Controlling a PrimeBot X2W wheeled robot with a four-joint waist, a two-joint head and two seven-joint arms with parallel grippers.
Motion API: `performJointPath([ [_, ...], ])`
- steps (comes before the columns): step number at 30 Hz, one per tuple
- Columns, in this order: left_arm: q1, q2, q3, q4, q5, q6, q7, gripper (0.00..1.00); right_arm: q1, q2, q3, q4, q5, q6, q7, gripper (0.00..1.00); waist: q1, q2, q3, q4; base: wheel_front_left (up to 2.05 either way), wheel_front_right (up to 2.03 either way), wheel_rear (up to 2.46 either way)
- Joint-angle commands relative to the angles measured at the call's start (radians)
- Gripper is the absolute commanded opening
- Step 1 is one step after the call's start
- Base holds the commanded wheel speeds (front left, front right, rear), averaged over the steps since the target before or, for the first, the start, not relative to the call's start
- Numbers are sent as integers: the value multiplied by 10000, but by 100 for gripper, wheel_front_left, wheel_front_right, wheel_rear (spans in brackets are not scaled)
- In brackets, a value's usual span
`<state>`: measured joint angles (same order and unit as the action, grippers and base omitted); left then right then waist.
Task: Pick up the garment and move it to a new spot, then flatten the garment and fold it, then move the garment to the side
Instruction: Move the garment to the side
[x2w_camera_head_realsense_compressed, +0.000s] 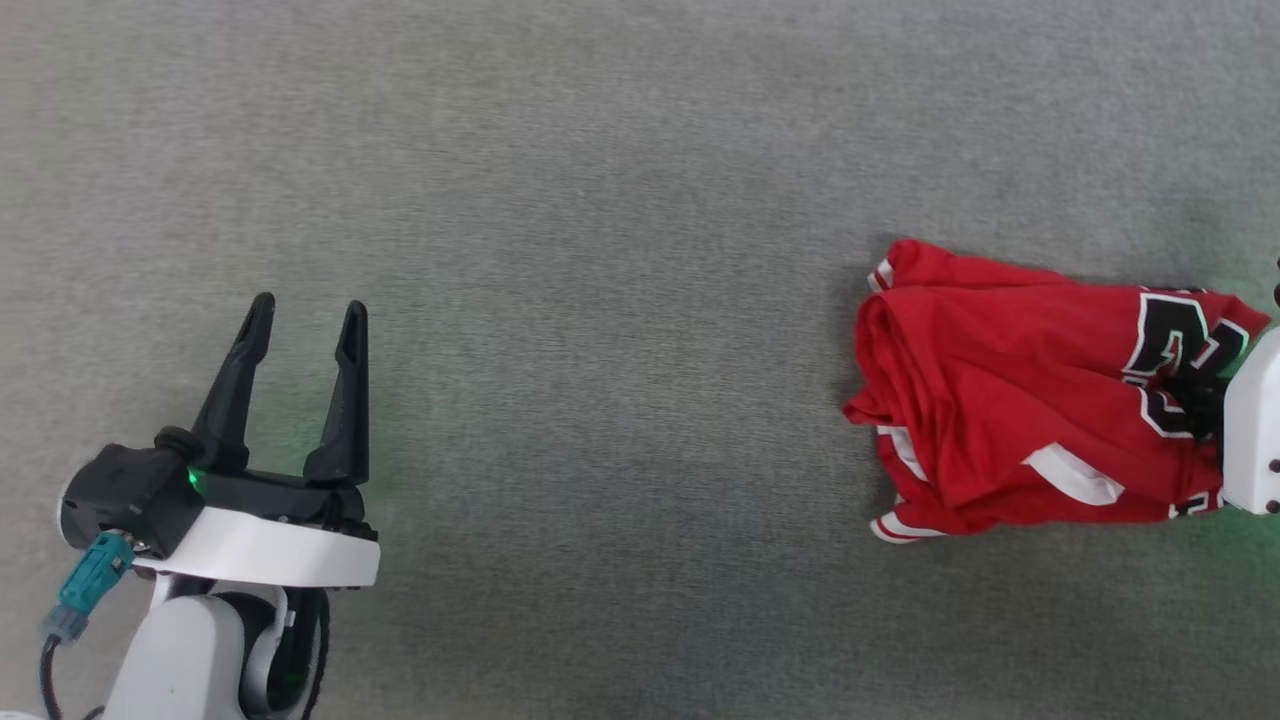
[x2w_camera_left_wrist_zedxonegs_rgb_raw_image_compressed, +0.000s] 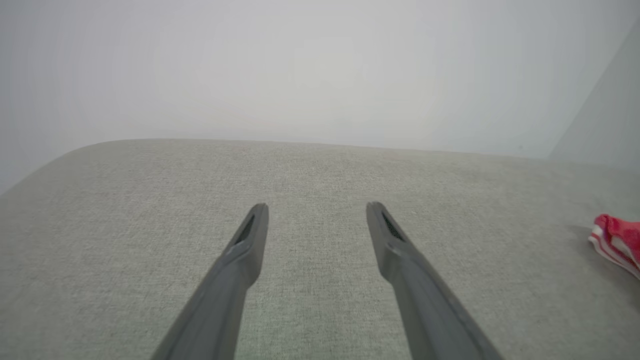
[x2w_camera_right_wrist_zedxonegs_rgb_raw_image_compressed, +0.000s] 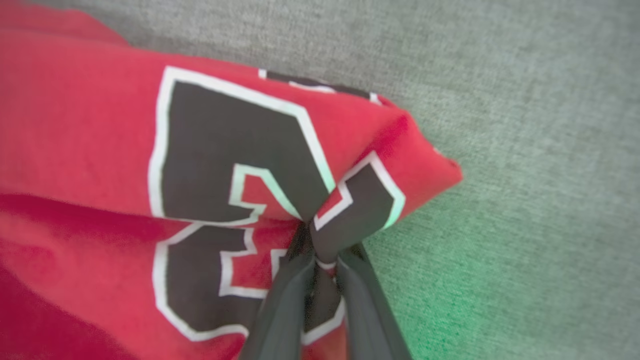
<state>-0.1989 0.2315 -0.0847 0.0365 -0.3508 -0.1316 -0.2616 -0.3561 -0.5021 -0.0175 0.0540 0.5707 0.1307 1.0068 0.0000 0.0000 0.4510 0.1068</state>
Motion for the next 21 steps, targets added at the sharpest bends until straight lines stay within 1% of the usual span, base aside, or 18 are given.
performJointPath([
  [1, -195, 130, -8, -76, 125, 28, -45, 100, 338, 413, 280, 381, -26, -2, 4, 0, 0, 0, 124, -209, 0, 0, 0],
  [5, -318, 324, -200, -205, 249, 28, -43, 100, 101, 242, -389, 93, -117, -41, -449, 0, 0, 0, 293, -685, 0, 0, 0],
  [9, -631, 552, -425, -418, 236, 28, -43, 100, -22, 94, -1380, -206, -127, -31, -840, 0, 0, 0, 624, -1315, 0, 0, 0],
  [12, -997, 955, -787, -588, 270, 28, -43, 100, -180, -37, -2262, -404, -198, -22, -1058, 0, 0, 0, 1024, -1743, 0, 0, 0],
  [17, -2090, 1661, -1398, -895, 259, 28, -43, 100, -519, -367, -3652, -218, -407, -22, -1495, 0, 0, 0, 1814, -2300, 0, 0, 0],
  [21, -3135, 2350, -1807, -1070, 104, 28, -43, 100, -1041, -738, -4106, 225, -867, -22, -2050, 0, 0, 0, 2504, -2672, 0, 0, 0],
])
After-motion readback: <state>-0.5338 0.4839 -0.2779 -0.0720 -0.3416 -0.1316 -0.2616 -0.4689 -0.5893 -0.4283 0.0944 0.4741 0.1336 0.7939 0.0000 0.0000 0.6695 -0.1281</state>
